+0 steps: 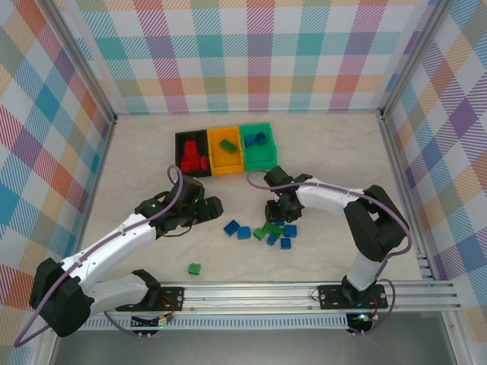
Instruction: Sort the legos into containers by color
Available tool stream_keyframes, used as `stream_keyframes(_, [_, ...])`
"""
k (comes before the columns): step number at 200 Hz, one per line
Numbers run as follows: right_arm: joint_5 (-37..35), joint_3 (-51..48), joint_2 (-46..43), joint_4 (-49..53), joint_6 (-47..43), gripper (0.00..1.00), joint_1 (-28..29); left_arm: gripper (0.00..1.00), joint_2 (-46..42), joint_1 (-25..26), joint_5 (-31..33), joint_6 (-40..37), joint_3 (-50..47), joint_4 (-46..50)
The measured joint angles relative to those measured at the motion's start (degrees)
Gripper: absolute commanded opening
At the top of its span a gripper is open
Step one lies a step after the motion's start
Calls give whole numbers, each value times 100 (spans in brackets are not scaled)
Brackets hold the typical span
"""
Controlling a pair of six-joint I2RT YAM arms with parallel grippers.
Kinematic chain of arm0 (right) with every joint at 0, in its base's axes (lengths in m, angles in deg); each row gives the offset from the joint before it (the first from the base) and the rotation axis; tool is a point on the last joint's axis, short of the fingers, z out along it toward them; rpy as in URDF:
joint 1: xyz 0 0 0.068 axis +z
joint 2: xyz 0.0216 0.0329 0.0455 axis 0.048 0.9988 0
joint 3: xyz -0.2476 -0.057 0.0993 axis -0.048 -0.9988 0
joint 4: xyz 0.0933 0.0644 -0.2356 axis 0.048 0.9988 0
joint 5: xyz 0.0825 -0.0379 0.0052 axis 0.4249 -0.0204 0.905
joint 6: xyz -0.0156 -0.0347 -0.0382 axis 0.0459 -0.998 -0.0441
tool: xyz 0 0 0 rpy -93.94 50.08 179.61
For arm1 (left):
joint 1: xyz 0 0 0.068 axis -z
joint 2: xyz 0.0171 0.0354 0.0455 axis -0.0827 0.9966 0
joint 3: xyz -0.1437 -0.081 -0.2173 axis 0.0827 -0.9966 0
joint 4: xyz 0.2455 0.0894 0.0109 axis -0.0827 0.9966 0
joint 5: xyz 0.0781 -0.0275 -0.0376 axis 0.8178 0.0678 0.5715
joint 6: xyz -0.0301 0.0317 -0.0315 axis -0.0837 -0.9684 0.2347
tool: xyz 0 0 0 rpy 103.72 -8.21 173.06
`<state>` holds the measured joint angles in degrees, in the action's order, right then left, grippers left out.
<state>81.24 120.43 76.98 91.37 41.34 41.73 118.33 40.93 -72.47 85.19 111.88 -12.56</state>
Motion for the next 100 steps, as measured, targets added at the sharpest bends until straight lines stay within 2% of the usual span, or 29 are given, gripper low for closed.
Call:
stream_keyframes(15, [-4,7,61,-17,-31,36,4,80,-9,7,0,2,0,0])
stream_keyframes(26, [-2,7,57,-17,-4,34,7,80,-15,7,2,2,0,2])
stream_keyframes(100, [-20,186,-74,13,-22,33,4,80,-33,7,17,0,0,7])
